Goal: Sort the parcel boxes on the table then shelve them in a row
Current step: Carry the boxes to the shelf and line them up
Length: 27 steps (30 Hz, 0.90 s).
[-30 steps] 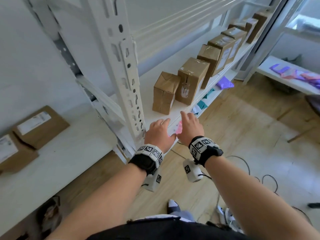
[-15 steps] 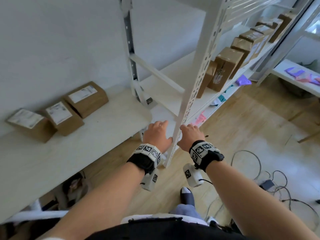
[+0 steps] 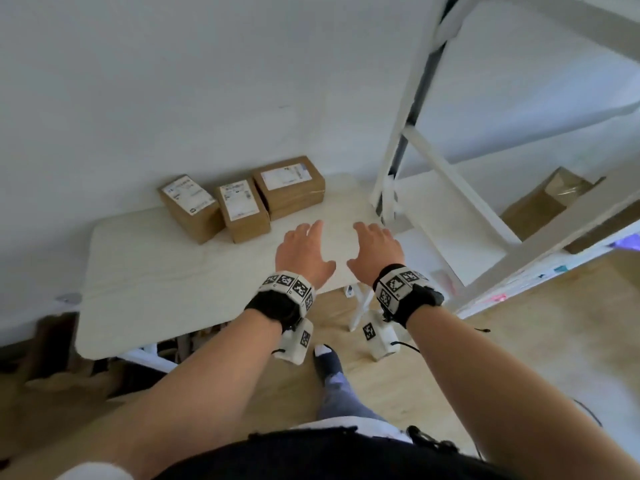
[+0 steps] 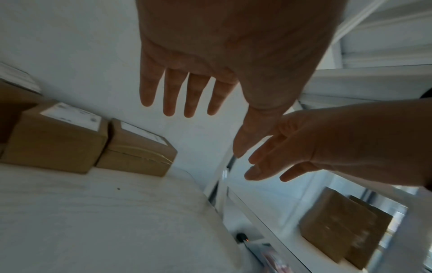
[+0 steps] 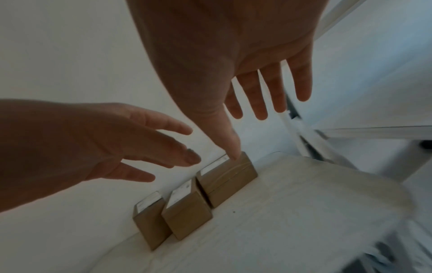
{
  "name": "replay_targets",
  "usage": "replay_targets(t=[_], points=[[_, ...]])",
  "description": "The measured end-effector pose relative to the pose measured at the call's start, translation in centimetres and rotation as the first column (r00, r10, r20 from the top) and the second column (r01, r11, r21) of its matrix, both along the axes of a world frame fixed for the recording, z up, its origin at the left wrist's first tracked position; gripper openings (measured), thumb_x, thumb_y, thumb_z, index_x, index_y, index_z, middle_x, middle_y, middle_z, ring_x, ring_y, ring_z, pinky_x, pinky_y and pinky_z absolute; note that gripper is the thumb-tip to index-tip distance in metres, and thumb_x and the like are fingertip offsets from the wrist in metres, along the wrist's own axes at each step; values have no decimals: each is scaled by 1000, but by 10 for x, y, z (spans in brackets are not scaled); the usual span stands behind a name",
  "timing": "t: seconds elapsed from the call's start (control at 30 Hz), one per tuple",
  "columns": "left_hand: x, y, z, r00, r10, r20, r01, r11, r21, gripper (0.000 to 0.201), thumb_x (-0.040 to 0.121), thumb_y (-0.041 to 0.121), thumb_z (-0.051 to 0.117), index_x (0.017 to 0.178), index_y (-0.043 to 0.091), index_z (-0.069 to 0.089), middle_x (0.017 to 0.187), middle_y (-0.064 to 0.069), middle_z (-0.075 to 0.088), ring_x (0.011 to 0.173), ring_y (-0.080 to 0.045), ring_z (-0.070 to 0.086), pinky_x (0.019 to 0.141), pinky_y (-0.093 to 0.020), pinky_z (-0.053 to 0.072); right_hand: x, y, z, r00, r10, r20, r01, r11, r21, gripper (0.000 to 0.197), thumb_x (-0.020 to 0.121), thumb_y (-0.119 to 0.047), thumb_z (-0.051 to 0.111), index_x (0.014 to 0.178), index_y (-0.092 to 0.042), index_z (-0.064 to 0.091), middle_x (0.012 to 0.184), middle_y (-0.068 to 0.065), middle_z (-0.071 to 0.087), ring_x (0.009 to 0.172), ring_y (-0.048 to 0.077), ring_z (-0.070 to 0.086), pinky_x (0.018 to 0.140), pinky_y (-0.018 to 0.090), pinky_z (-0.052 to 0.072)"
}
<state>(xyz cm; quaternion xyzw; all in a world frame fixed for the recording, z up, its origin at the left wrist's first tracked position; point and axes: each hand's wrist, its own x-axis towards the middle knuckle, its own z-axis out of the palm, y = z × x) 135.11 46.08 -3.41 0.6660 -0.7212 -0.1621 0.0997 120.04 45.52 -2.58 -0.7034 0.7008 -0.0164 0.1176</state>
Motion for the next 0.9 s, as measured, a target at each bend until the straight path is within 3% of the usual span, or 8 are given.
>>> replay_targets(t=[0.13,0.23,0.63,0.8,0.9], points=[[26,-42,-4,993,121,-7,-121,993,-9,87,84,41,70,154,22,23,156,-2,34,140,-27,35,110,-41,37,23,-59,-8,996,82,19,-81,996,-27,61,83,-22,66,138,-18,39,130,7,49,119,30,48,93,39,45],[40,-79,-5,979,205,-18,-205,979,10,84,83,38,72,151,22,25,153,-2,37,136,-28,39,104,-42,41,34,-106,-19,993,106,47,-106,994,-1,66,81,-22,66,140,-17,37,132,8,46,117,30,48,92,41,47],[62,-233,-37,925,353,141,-375,908,187,95,77,27,74,153,22,17,152,-8,27,134,-31,34,102,-44,42,46,-276,-52,982,158,108,-167,982,83,74,81,-17,65,143,-19,27,133,11,42,112,31,49,86,40,45],[75,-281,-62,917,316,241,-372,898,237,116,69,41,81,156,23,6,159,-15,17,143,-38,22,116,-52,28,53,-322,-75,977,162,136,-186,966,181,80,78,-15,69,144,-19,25,131,9,42,115,31,48,90,43,47],[76,-303,-76,922,237,307,-320,912,257,122,62,63,77,155,26,7,156,-14,22,142,-38,23,117,-54,23,59,-340,-90,975,165,148,-198,948,250,86,78,-23,74,146,-20,21,131,9,44,116,31,48,93,46,48]])
